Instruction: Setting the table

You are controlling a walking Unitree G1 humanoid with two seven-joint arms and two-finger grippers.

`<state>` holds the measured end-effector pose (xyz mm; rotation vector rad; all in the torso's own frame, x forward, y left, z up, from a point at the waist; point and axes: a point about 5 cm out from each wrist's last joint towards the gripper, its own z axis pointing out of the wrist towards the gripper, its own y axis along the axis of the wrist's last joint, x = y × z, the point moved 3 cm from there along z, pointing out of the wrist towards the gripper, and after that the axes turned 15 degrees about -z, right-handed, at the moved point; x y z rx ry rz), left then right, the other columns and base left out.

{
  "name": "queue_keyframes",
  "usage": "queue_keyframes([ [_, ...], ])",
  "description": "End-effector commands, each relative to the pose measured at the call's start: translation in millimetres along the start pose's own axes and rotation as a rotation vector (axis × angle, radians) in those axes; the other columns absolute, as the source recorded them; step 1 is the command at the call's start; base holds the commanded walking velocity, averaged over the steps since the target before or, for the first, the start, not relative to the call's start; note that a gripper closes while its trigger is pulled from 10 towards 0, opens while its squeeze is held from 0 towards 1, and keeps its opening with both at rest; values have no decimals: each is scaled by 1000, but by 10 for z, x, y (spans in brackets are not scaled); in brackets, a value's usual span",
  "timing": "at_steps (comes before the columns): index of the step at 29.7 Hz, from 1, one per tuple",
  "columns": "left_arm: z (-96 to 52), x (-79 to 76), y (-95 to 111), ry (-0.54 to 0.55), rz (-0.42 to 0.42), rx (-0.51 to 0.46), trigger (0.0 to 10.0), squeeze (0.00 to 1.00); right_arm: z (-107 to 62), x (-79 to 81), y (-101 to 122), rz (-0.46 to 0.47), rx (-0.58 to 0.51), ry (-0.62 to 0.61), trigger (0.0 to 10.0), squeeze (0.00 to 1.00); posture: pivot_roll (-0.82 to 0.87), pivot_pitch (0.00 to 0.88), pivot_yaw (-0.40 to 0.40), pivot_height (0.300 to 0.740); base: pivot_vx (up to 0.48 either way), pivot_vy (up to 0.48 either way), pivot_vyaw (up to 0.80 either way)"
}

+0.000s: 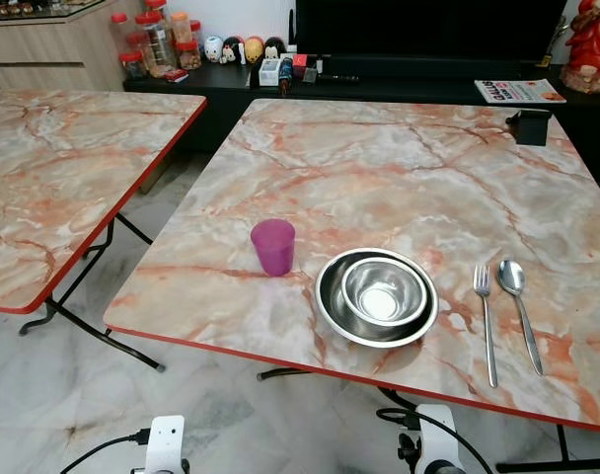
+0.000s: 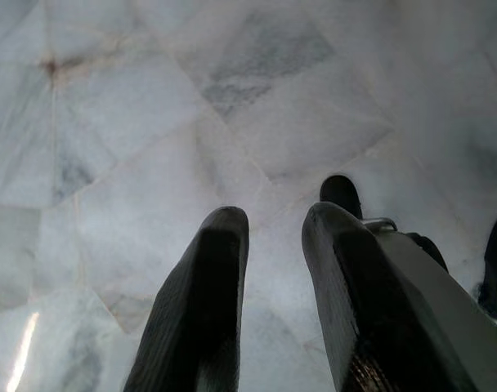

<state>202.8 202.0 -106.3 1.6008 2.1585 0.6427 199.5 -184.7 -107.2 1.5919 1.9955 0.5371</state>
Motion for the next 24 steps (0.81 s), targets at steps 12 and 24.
queue_keyframes([
  [12, -10, -25, -125, -3, 63, 47, 10000, 0, -4, 7, -33, 8, 17, -5, 10000, 0, -184, 0, 69, 740, 0, 181, 0],
  [24, -17, 86, -135, 39, 39, 38, 10000, 0, -3, 19, -28, 18, 14, -10, 10000, 0, -184, 0, 76, 740, 0, 408, 0],
])
